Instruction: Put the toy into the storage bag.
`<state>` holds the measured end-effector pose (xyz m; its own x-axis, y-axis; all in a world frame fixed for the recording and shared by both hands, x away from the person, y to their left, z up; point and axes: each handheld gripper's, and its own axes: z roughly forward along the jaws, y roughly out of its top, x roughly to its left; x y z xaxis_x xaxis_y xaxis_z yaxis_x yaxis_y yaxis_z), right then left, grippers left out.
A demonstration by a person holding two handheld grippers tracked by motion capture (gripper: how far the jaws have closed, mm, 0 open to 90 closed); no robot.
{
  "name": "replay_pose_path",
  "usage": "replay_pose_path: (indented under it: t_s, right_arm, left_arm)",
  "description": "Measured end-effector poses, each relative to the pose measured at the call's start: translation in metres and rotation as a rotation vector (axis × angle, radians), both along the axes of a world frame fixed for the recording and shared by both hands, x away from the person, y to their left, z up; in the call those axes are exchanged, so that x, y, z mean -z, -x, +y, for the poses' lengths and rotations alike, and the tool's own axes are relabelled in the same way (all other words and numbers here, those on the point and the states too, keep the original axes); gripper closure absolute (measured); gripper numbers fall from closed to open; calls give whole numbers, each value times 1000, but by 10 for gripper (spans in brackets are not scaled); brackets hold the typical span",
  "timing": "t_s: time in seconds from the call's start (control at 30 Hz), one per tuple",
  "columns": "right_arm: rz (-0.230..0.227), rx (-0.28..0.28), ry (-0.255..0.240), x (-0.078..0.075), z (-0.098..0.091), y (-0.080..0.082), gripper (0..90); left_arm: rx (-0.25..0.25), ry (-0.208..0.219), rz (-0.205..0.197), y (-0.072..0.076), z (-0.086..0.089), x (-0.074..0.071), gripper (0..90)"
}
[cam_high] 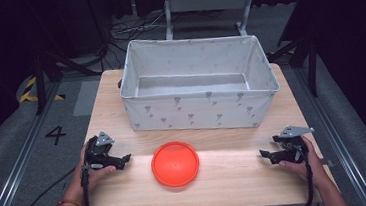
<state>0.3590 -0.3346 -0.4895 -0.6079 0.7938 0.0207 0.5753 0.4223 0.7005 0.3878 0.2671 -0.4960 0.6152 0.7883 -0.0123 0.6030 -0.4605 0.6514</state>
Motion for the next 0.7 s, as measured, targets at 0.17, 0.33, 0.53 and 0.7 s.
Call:
replay_pose_path:
  t_s: [0.17,0.33,0.53,0.7]
  right_arm:
    - [-6,-50,-28,-8,12,2,239]
    - [-11,-87,-19,-11,26,3,252]
    - [-20,-124,-52,-19,46,6,324]
    - [-22,-159,-43,-22,60,8,314]
  left_arm:
    - [-2,0,-1,0,0,0,6]
    - [0,-1,-1,0,0,0,5]
    - [-5,0,0,0,0,0,5]
    - [-7,-1,-1,1,0,0,6]
